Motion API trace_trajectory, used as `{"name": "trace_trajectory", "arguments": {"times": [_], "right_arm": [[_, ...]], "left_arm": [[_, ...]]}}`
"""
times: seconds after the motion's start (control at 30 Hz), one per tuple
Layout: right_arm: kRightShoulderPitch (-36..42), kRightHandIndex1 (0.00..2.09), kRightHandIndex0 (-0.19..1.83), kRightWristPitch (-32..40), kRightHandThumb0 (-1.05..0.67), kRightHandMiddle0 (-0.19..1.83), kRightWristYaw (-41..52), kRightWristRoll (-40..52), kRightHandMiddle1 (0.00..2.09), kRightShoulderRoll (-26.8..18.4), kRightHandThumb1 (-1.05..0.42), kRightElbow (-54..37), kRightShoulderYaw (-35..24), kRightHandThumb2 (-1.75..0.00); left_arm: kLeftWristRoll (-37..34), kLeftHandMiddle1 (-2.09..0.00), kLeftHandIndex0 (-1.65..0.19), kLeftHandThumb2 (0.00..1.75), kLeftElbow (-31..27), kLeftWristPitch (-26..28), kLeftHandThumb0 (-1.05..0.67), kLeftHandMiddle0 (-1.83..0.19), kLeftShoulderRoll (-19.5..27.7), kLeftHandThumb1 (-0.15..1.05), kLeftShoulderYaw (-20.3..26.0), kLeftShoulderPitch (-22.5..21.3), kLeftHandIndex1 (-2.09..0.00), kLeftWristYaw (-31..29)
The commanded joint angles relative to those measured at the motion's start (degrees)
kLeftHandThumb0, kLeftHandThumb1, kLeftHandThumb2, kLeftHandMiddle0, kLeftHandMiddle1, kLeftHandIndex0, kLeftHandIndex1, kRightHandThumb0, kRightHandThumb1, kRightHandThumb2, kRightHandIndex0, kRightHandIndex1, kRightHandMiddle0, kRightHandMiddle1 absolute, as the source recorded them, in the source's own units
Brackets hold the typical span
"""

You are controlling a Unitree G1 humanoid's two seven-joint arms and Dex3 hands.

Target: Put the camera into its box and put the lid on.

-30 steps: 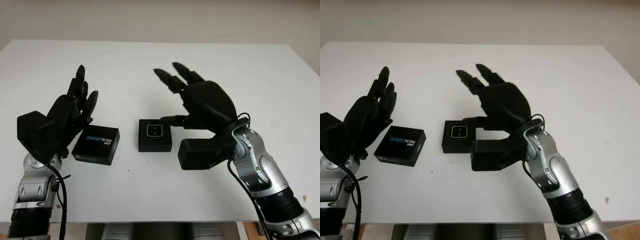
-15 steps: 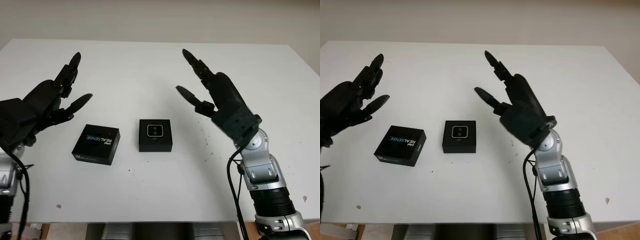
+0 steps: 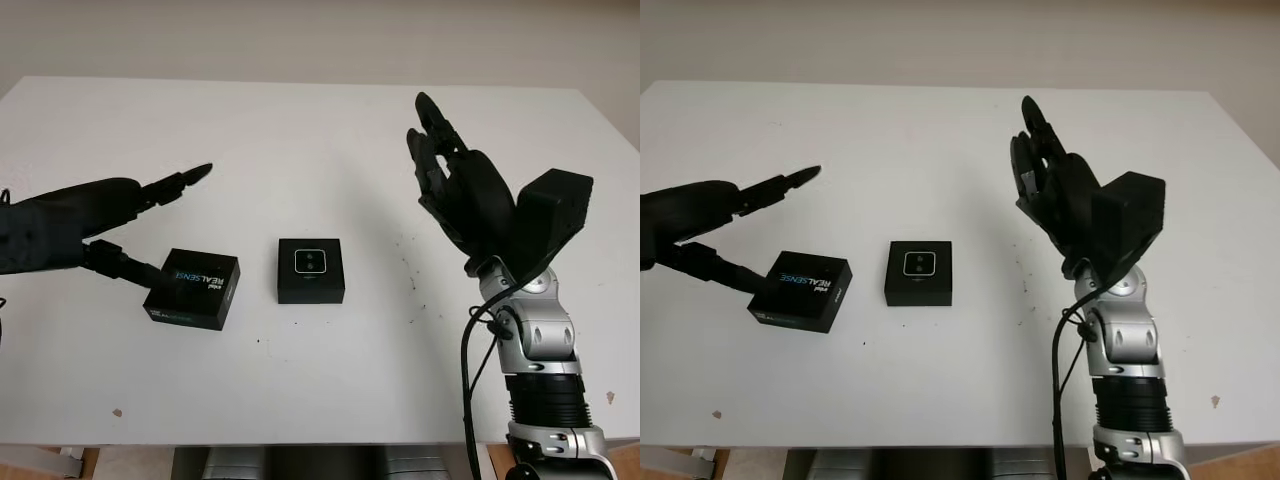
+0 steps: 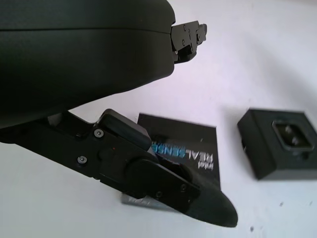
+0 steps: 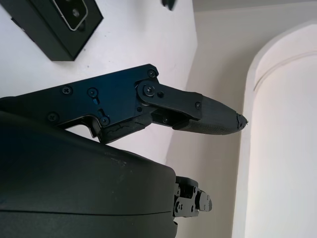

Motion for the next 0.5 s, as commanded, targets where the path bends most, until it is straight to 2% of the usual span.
{"name": "trace_trajectory", "arguments": {"times": [0.0, 0.27, 0.47], "right_arm": [[-1.3, 0.02, -0.11, 1.0, -0.76, -0.1, -0.5, 1.1, 0.02, -0.4, -1.05, 0.2, -1.0, -0.66], [-1.6, 0.03, -0.1, 2.6, -0.74, -0.09, -2.1, 5.3, 0.02, -0.1, -1.05, -0.2, -3.9, -0.66], [-0.7, 0.04, -0.1, 2.5, -0.72, -0.1, -2.6, 5.0, 0.03, -0.8, -1.05, -1.2, -3.8, -0.68]], "left_arm": [[1.4, 0.0, 0.19, 0.03, 0.1, -1.9, -0.86, 0.19, 1.4, 0.83, -1.2, -0.8, 0.0, -0.2], [9.5, 0.0, 0.19, 0.05, 0.6, -11.7, -0.84, 0.19, 2.4, 0.85, -4.5, -0.2, 0.0, 3.3], [12.1, -0.04, 0.18, 0.06, 1.6, -12.1, -0.77, 0.18, 0.5, 0.86, -4.9, 0.7, -0.02, 8.8]]}}
